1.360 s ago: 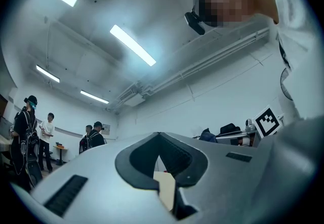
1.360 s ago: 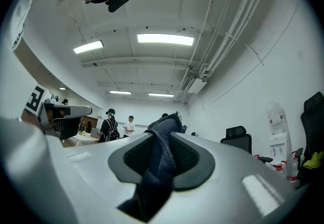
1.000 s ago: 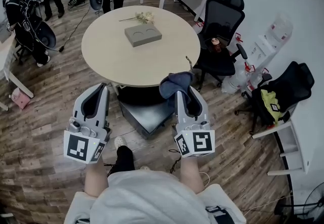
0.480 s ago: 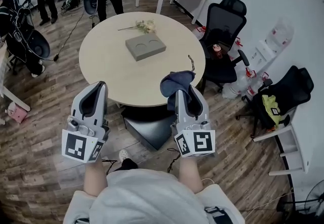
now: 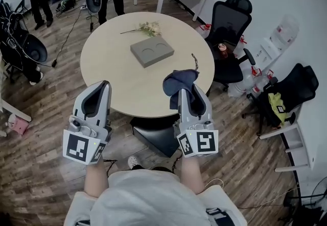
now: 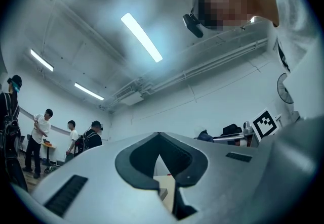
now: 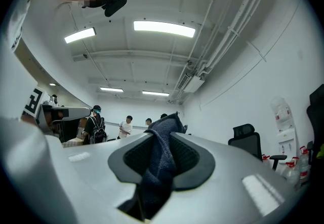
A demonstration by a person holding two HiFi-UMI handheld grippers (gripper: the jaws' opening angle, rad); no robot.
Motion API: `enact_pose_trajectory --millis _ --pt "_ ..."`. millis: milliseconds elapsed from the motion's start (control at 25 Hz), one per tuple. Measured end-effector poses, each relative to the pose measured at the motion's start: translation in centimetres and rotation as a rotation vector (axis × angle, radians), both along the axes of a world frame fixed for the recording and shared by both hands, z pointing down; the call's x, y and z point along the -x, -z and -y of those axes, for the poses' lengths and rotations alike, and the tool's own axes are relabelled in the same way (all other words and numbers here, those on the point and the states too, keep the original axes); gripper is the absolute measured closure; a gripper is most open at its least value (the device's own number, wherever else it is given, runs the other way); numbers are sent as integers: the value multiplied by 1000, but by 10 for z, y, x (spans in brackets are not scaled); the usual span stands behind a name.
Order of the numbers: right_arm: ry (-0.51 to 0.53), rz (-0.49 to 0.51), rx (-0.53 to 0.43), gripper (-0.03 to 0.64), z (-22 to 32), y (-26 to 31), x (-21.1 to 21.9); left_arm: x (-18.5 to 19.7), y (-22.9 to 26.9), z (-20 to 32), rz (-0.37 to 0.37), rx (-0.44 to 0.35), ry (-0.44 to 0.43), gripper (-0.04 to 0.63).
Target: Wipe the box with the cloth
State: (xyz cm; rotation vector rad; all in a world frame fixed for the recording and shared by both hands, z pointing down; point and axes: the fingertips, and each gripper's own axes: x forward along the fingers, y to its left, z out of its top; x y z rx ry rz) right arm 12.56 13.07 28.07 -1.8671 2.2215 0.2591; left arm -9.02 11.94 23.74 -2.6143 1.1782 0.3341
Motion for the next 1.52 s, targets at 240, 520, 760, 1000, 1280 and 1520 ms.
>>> enact_pose_trajectory --millis 240,520,760,1000,1280,1520 --pt "-9 -3 30 515 16 -12 14 11 -12 20 -8 28 -22 592" --pt "-11 -13 49 515 40 -14 15 16 -19 41 -11 51 -20 593" --pt "8 -27 60 515 75 -15 25 28 -22 72 -15 61 0 592" --pt "24 -32 48 515 118 -2 17 20 -9 107 -11 43 14 592" --pt "52 -31 21 515 159 14 11 20 7 133 -15 13 58 592" --pt "84 -33 18 514 190 17 12 28 9 153 -11 11 108 592"
